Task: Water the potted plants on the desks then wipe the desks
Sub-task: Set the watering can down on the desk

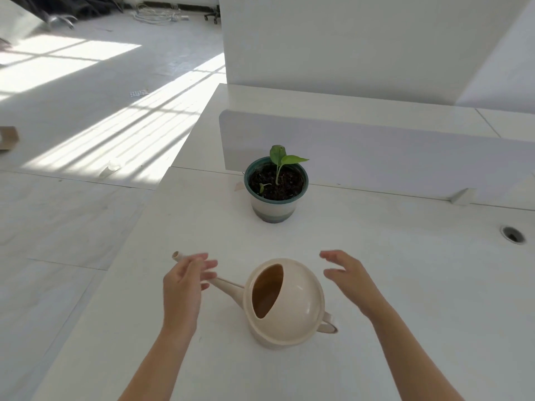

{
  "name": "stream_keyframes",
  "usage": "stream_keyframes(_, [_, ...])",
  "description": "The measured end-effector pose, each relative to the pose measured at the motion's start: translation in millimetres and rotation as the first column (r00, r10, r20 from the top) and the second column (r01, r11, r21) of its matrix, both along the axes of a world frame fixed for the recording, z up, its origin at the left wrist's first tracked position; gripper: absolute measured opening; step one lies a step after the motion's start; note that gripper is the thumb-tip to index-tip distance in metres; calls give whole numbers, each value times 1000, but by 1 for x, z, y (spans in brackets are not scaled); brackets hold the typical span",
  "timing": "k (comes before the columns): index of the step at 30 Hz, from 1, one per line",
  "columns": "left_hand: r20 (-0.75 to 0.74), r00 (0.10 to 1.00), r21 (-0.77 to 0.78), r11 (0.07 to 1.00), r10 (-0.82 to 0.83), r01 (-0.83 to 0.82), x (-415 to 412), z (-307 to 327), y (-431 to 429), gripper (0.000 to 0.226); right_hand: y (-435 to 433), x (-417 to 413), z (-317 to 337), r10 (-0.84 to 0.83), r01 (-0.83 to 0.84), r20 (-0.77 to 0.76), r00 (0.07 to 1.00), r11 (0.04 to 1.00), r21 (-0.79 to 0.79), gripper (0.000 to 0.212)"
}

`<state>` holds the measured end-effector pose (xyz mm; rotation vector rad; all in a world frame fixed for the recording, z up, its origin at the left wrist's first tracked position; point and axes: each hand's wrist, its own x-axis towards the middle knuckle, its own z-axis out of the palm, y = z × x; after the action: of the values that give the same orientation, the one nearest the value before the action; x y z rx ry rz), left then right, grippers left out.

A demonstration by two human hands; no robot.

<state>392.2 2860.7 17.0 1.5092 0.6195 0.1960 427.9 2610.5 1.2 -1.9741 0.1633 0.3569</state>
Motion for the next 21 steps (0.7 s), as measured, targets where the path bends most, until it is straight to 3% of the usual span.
stream_keyframes(4, [33, 997, 54, 996, -66, 65, 64, -5, -20, 21, 21, 60, -6, -141, 137, 58, 988, 988, 68, 38])
stream_keyframes(6, [12, 991, 58, 990, -132, 131, 102, -15, -30, 33, 31, 87, -9, -187, 180, 68, 980, 979, 93, 42])
stream_keyframes(12, [-1, 975, -70, 972, -223, 223, 180, -34, -44, 55, 48, 134, -16, -227, 208, 52, 973, 948, 240, 50])
stream_keyframes(18, [41, 955, -146, 944, -294, 297, 204, -49, -52, 55, 53, 140, -21, -244, 202, 61, 968, 900, 387, 47])
stream_keyframes(21, [59, 960, -173, 944, -273, 279, 199, -48, -63, 55, 54, 146, -23, -254, 230, -6, 967, 865, 446, 62])
